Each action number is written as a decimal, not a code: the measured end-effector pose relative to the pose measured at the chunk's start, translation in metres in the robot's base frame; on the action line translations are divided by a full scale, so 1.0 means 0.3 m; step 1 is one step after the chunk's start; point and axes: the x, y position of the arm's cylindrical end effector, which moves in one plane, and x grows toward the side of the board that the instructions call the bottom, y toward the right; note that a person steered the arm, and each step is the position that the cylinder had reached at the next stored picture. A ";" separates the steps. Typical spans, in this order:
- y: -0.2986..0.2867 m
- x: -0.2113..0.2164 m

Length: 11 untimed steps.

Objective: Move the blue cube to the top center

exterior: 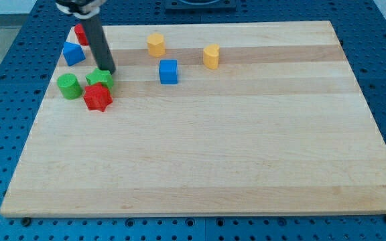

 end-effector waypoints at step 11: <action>0.400 -0.254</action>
